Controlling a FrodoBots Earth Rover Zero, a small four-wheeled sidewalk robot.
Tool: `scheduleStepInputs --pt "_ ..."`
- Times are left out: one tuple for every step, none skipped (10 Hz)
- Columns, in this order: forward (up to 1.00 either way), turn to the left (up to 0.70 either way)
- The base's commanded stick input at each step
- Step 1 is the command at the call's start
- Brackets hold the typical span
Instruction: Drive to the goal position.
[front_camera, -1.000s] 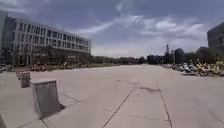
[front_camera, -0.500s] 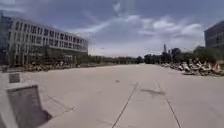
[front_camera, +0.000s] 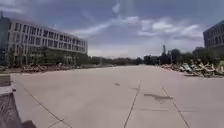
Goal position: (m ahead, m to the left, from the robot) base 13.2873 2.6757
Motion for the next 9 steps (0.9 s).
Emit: scheduleStepInputs --pt "0.60 -0.14" --pt "0.60 -0.13" --pt "0.60 -0.09" --pt "0.60 0.00" --pt "0.60 0.00" --pt "0.60 0.00" --pt "0.60 0.00" --pt "0.60 0.00" --pt "0.60 0.00"
